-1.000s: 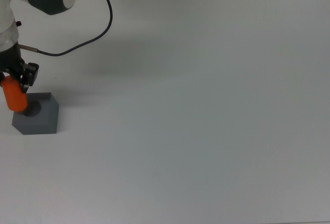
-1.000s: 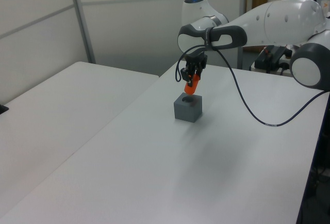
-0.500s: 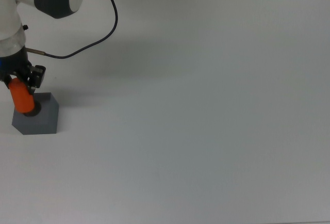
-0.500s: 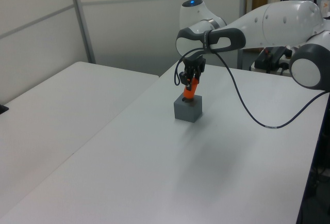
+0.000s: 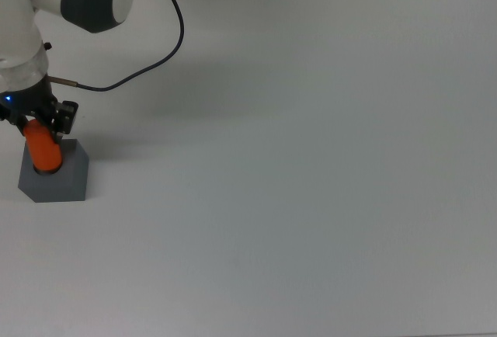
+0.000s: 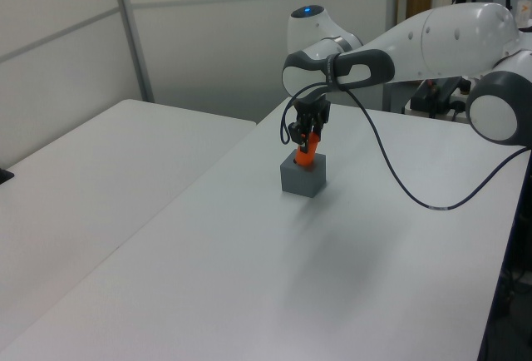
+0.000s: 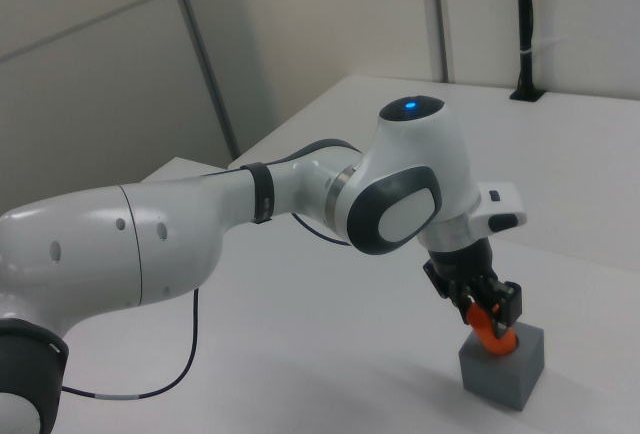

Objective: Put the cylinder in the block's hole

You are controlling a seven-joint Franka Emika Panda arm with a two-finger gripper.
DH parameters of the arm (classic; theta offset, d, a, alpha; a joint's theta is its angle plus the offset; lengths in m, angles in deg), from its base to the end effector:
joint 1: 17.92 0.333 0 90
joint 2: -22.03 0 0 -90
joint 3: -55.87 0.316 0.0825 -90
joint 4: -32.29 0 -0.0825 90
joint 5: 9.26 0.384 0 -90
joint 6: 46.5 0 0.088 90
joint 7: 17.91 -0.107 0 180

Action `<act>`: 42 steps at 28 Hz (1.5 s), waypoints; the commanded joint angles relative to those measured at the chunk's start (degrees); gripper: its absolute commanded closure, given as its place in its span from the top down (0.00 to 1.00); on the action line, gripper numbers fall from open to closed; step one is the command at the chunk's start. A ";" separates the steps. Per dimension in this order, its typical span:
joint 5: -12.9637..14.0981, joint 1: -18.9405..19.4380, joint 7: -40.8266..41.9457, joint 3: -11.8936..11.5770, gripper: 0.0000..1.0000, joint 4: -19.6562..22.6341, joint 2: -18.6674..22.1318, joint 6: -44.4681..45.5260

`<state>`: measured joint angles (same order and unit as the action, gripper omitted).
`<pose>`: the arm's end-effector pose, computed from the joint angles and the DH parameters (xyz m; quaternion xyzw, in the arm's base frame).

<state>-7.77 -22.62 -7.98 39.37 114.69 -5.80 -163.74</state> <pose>0.6729 -0.2208 0.4342 0.9926 -0.0825 0.0539 0.0703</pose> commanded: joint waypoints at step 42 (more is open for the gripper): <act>0.18 7.07 0.52 0.41 1.00 -2.95 9.82 21.35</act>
<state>-7.76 -16.14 -7.96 39.96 111.24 3.29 -144.01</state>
